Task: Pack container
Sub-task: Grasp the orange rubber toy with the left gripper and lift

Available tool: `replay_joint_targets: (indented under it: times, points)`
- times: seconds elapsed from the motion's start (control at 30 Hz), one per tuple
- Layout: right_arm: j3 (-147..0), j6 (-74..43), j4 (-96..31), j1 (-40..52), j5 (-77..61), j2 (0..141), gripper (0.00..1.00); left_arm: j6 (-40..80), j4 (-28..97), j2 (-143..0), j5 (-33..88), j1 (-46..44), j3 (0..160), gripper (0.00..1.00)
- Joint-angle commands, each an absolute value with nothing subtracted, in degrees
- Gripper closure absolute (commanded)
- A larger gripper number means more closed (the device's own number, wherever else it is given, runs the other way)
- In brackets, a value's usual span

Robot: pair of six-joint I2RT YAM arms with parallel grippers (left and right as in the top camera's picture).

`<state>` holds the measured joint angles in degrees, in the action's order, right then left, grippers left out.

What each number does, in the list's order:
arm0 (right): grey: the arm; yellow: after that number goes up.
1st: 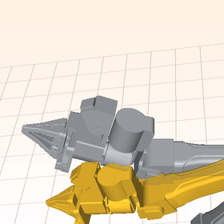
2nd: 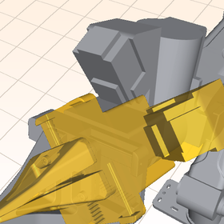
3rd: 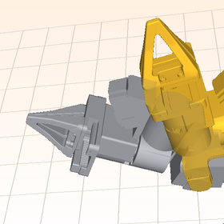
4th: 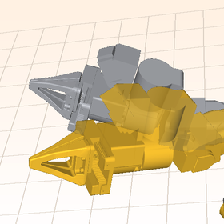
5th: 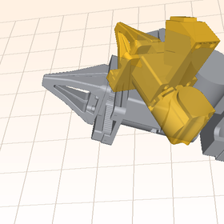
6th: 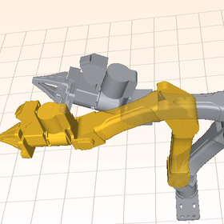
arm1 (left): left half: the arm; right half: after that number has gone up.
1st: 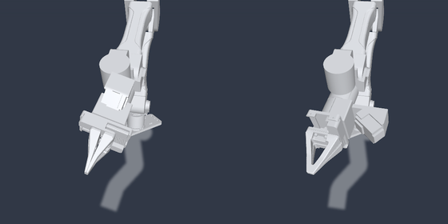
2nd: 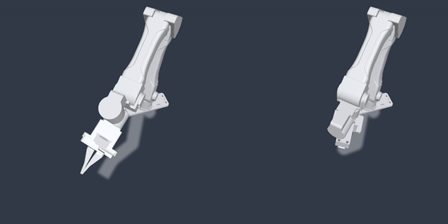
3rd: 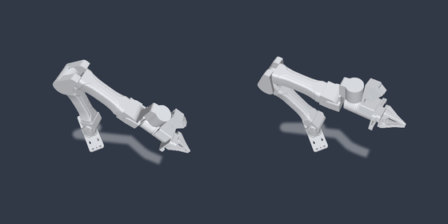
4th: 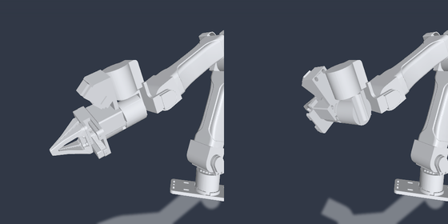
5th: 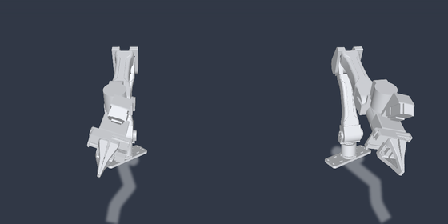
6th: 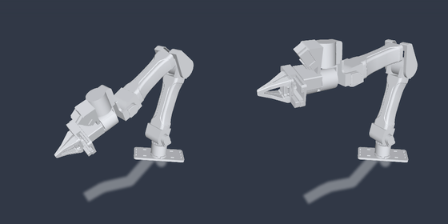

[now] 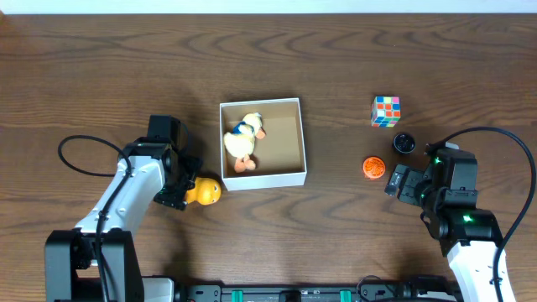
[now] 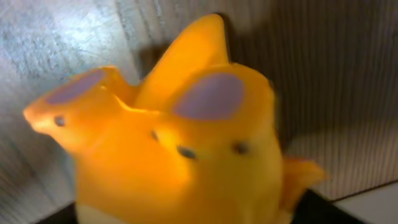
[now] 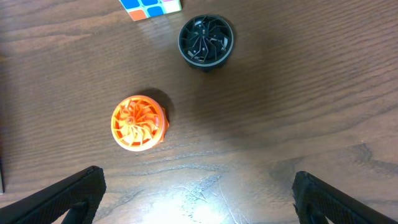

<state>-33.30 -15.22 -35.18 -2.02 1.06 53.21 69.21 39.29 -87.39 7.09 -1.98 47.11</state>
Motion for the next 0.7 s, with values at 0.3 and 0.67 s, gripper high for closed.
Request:
replay_joint_targets:
  times: [0.3,0.67]
  points:
    - [-34.7,-14.1,-35.2,-2.4,1.5,53.3,0.01,69.3,39.4,-87.7,6.4,-2.1,46.5,0.61]
    - [-34.7,-14.1,-35.4,-2.4,1.5,53.3,0.01,66.0,39.3,-87.4,7.0,-2.1,47.0,0.81]
